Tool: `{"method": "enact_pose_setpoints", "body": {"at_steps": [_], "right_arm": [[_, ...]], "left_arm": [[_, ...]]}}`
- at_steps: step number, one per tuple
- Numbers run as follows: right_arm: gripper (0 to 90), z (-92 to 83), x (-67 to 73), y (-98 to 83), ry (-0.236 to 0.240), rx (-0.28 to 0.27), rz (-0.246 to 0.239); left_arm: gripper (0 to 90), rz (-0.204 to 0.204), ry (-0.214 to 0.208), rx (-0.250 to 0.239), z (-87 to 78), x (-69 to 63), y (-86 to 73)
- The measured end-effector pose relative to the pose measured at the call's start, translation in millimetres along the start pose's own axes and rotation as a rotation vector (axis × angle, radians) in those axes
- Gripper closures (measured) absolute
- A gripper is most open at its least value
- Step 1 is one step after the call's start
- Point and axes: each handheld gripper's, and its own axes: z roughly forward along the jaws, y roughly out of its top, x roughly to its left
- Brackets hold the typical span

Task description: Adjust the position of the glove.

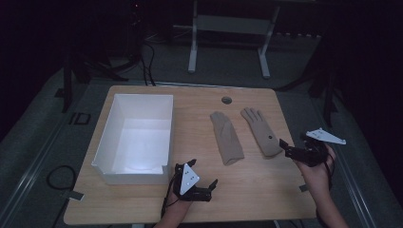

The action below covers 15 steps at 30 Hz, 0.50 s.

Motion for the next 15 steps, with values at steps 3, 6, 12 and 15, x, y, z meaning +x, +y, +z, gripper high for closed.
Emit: {"method": "enact_pose_setpoints", "body": {"at_steps": [3,6,12,15], "right_arm": [[12.8,3.6,5.0,9.1,0.016,0.008,-0.004],[13.0,7.6,11.4,16.9,0.028,0.008,-0.024],[14.4,14.1,24.5,27.2,0.055,-0.004,-0.060],[14.9,21.4,37.5,32.7,0.090,-0.001,-0.075]], "left_arm": [[0.2,-0.002,-0.001,-0.001,-0.1,0.1,-0.1],[0.2,-0.002,-0.002,-0.008,-0.5,0.5,-0.3],[0.2,-0.004,-0.004,-0.009,-0.5,0.5,-0.3],[0.2,-0.002,-0.005,-0.009,-0.4,0.4,-0.3]]}}
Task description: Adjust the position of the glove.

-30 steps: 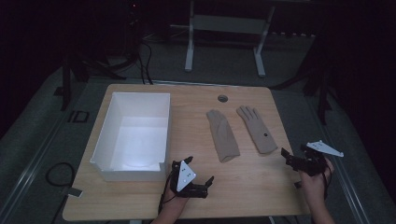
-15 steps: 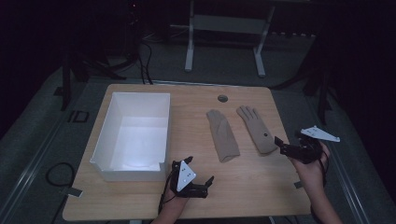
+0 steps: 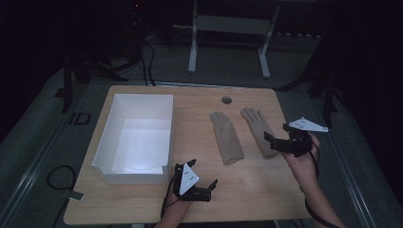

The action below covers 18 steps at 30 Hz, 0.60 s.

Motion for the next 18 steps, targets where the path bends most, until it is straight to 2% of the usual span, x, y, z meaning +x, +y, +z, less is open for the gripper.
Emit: {"method": "enact_pose_setpoints", "body": {"at_steps": [3,4,9,10,13,14,18], "right_arm": [[14.9,5.2,6.7,3.0,0.019,0.007,-0.011],[15.0,11.1,12.8,5.6,0.032,0.010,-0.018],[15.0,26.1,25.4,9.8,0.071,0.030,-0.018],[15.0,34.7,32.0,10.0,0.089,0.035,-0.028],[15.9,43.0,38.4,9.4,0.097,0.037,-0.033],[16.1,53.4,45.0,8.1,0.114,0.041,-0.042],[19.0,72.2,54.0,4.1,0.124,0.056,-0.056]], "left_arm": [[0.2,0.000,0.000,0.000,0.0,0.0,0.0],[0.2,0.001,-0.001,0.001,0.0,-0.1,0.0],[0.2,-0.002,-0.001,0.000,0.0,0.2,0.0],[0.2,-0.002,-0.002,0.000,-0.1,0.3,0.0],[0.2,-0.004,-0.008,0.006,0.0,0.1,0.1],[0.2,0.001,-0.009,0.007,0.0,-0.3,0.1],[0.2,0.002,-0.010,0.006,0.0,-0.2,0.1]]}}
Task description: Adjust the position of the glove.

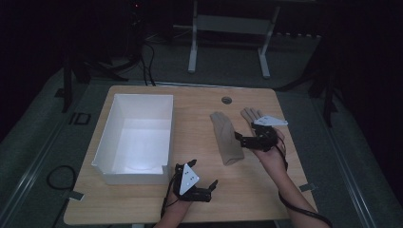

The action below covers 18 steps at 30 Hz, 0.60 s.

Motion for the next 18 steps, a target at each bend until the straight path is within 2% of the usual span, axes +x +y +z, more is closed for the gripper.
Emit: {"method": "enact_pose_setpoints", "body": {"at_steps": [1,2,4,5,9,10,15,16,18], "right_arm": [[19.0,0.0,0.0,0.0,0.000,0.000,0.000],[20.8,10.6,1.8,-1.0,-0.003,0.016,-0.002],[22.1,15.1,2.3,-1.3,-0.002,0.022,-0.003],[24.1,25.1,3.5,-1.3,-0.007,0.040,-0.008],[26.5,36.5,3.3,-1.6,-0.012,0.062,-0.010],[28.4,44.8,1.8,-2.3,-0.007,0.076,0.004],[36.3,62.3,0.2,-3.9,-0.019,0.111,0.002],[42.2,71.6,-1.6,-5.5,-0.030,0.126,0.006],[43.7,78.2,-2.7,-6.6,-0.025,0.142,0.003]], "left_arm": [[0.2,0.000,-0.001,0.000,0.0,0.1,0.0],[0.2,0.002,0.000,-0.002,-0.1,-0.2,-0.1],[0.2,0.003,0.000,-0.003,-0.1,-0.7,-0.1],[0.2,0.006,0.000,-0.002,-0.1,-0.9,-0.1],[0.2,0.007,0.000,-0.001,0.0,-1.2,-0.1],[0.2,0.003,0.000,-0.003,0.1,-1.1,-0.1],[0.2,0.013,0.001,-0.003,-0.1,-1.7,-0.1],[0.2,0.019,0.001,-0.002,-0.1,-2.1,-0.1],[0.2,0.021,0.000,-0.002,-0.1,-2.5,-0.1]]}}
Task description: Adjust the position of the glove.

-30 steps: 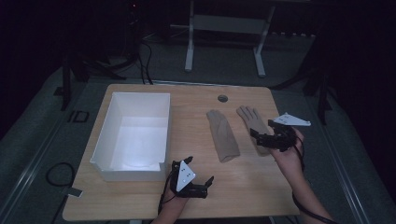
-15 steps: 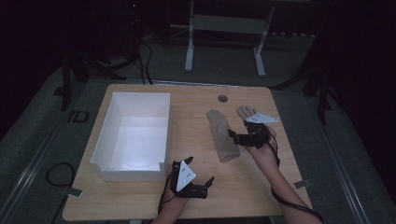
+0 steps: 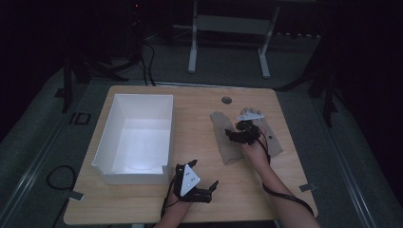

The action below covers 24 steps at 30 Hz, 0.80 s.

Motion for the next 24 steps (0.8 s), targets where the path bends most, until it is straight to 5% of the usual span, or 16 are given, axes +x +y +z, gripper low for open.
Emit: {"method": "enact_pose_setpoints", "body": {"at_steps": [13,15,18,24], "right_arm": [[48.3,40.9,-9.3,-14.4,-0.004,0.061,0.050],[53.2,41.2,-8.5,-16.4,0.000,0.050,0.045],[74.8,41.1,-5.9,-15.1,-0.002,0.059,0.026],[80.2,32.9,-0.2,-6.0,-0.008,0.072,0.062]], "left_arm": [[0.2,0.003,-0.001,0.001,0.0,-0.6,0.0],[0.2,0.000,-0.001,0.000,0.1,-0.4,0.0],[0.2,0.000,0.001,-0.001,0.0,-0.5,0.0],[0.2,-0.004,0.002,0.001,0.1,0.0,0.1]]}}
